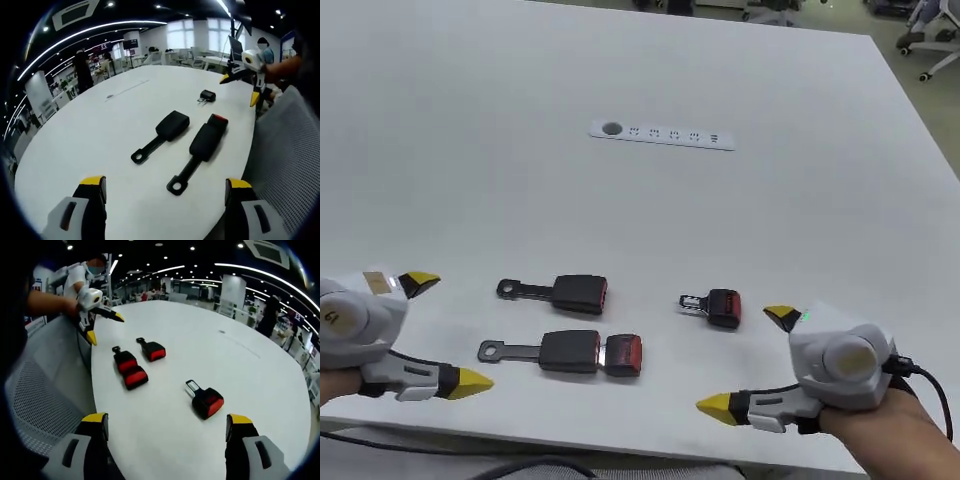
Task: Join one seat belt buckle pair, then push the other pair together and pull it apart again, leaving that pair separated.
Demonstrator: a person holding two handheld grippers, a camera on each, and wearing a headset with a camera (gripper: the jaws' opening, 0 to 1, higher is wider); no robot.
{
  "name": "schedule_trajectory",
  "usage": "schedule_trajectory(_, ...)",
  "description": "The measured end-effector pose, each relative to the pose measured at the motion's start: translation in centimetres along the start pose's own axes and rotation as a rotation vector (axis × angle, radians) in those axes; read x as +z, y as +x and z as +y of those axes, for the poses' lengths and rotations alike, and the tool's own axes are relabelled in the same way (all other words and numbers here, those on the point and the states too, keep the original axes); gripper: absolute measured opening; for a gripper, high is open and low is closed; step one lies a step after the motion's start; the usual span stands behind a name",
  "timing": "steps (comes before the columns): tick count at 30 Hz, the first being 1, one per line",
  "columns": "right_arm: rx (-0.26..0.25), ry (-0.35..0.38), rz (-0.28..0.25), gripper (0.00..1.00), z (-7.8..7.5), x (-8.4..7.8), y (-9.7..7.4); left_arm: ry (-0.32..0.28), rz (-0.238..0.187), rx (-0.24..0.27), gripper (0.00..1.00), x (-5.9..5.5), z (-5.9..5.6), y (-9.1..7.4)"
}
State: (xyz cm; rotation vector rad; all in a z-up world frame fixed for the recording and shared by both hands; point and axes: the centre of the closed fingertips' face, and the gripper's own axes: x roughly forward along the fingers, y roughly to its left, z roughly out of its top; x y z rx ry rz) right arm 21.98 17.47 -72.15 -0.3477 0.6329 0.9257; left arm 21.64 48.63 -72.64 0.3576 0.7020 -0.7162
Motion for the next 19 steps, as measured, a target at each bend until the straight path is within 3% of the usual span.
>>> schedule_trajectory(2, -0.005, 0.011, -0.008, 0.99, -0.1, -0.1, -0.1, -0.026, -0.010, -0.002, 1.00, -0.1, 0.3, -0.2)
schedule_trajectory(3, -0.009, 0.012, -0.009, 0.99, -0.2, -0.3, 0.1, -0.049, -0.030, -0.012, 1.00, 0.2, 0.1, -0.3)
schedule_trajectory(4, -0.027, 0.009, -0.016, 0.99, -0.5, -0.3, 0.0, -0.089, -0.079, -0.030, 1.00, 1.1, -0.3, -0.2)
schedule_trajectory(5, -0.033, 0.007, -0.021, 0.99, -0.5, -0.2, -0.2, -0.092, -0.090, -0.027, 1.00, 1.3, -0.3, -0.3)
schedule_trajectory(9, -0.035, 0.032, -0.047, 0.99, -0.6, 0.0, -0.1, -0.121, -0.107, -0.017, 1.00, 1.8, -0.1, -1.0)
schedule_trajectory(11, -0.034, 0.031, -0.046, 0.99, -0.4, 0.0, -0.2, -0.133, -0.106, -0.019, 1.00, 1.2, -0.1, -1.0)
schedule_trajectory(13, -0.044, 0.029, -0.045, 0.99, -0.6, -0.2, -0.1, -0.168, -0.125, -0.034, 1.00, 1.5, -0.5, -1.2)
schedule_trajectory(19, -0.072, 0.044, -0.040, 0.99, -0.9, -0.4, -0.4, -0.144, -0.114, -0.008, 1.00, 1.2, -0.3, -1.5)
